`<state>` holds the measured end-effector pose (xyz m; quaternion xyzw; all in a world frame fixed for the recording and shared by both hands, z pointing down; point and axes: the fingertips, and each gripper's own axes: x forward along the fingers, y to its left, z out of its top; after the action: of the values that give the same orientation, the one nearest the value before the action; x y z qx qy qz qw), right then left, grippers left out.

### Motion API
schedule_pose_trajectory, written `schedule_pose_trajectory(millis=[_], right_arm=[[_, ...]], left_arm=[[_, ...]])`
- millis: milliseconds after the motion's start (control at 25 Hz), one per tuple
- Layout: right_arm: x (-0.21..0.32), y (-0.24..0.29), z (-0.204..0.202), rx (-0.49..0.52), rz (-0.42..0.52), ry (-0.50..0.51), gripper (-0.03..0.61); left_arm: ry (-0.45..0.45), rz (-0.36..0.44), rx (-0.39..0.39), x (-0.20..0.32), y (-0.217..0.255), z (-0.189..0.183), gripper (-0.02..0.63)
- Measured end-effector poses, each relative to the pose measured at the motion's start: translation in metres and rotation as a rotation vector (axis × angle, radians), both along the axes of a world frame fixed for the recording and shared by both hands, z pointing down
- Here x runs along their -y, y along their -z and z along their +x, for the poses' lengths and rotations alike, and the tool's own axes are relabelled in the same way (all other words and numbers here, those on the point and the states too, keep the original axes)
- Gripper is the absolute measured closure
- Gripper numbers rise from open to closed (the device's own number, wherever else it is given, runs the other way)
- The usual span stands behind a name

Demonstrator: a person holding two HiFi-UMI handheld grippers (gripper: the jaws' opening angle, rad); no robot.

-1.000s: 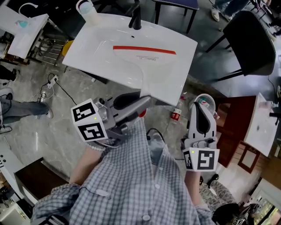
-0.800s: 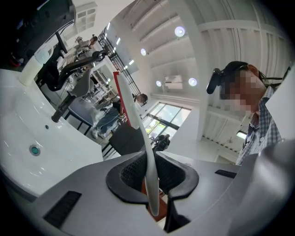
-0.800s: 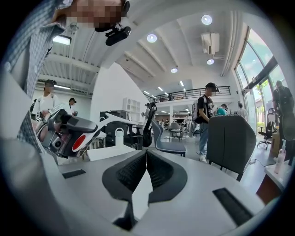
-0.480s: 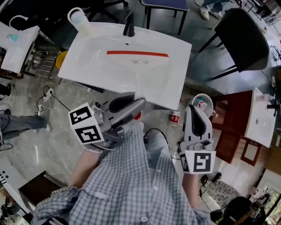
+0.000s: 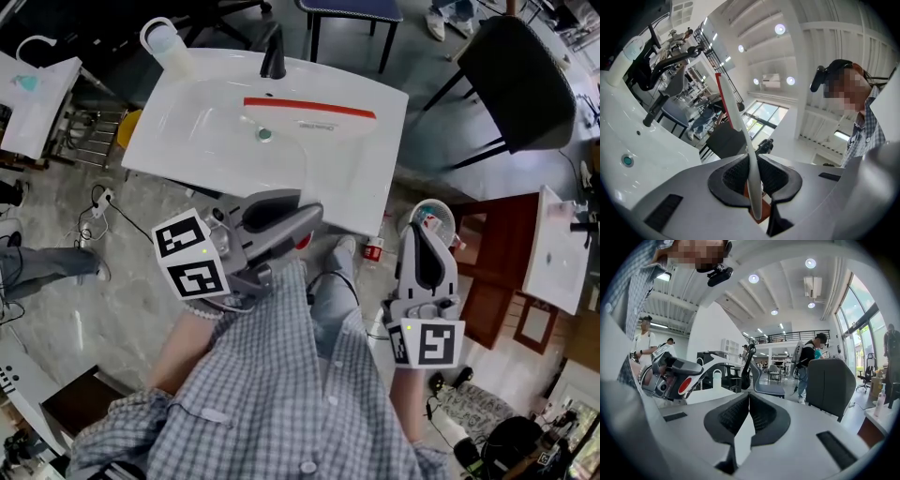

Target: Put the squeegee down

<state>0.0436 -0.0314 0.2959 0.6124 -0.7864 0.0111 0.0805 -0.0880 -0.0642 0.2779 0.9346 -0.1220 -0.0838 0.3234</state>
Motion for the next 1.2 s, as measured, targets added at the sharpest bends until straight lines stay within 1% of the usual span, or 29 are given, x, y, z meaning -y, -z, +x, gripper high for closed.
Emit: schedule_pose_trajectory(millis=[360, 760, 1200], right_arm=[[0.029, 0.002, 0.016, -0.017, 0.001, 0.035, 0.569], [0.060, -0.002, 0.055, -0.015, -0.016, 0.028, 0.569], [0.088, -0.023, 0.081, 0.005, -0.071, 0.042, 0.569]], left_arm=[[0.009, -0.028, -0.005, 0.027, -0.005, 0.022, 0.555], [-0.019, -0.065, 0.016, 0.064, -0.022, 0.068, 0.555], [-0.047, -0.148, 0.047, 0.097, -0.054, 0.107, 0.555]])
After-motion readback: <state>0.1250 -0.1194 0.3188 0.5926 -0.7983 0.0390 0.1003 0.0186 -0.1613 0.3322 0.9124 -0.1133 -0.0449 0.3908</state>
